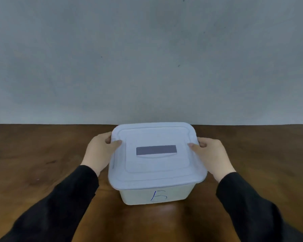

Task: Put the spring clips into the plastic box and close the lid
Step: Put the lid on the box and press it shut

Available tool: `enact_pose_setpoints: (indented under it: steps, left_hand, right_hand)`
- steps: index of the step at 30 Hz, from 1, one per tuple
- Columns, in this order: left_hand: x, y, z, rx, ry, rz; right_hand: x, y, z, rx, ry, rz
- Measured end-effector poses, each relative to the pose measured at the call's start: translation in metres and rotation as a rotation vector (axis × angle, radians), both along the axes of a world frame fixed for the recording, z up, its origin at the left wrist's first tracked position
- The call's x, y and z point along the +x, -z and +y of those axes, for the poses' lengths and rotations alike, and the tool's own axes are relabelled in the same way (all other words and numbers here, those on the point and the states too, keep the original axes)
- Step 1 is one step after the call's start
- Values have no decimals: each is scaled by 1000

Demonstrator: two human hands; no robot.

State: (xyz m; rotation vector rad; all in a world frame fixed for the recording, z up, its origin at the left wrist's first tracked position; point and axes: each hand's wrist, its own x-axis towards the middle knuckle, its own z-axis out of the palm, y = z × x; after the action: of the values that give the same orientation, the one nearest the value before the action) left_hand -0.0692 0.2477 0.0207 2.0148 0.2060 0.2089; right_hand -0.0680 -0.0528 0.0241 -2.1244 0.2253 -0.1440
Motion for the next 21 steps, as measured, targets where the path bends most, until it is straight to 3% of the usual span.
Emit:
enact_pose_setpoints:
  steps: [5,11,16,21]
  left_hand:
    - [19,24,2,125,-20,72]
    - [28,40,6,50,29,202]
    - [24,40,9,74,124,292]
    - [6,53,19,-388,82,438]
  right_hand:
    - [19,24,-7,-64,22,45]
    - [26,42,-17,-138,4,122]
    - [27,38,-19,-35,28,188]
    - [18,33,-22,13,-27,350]
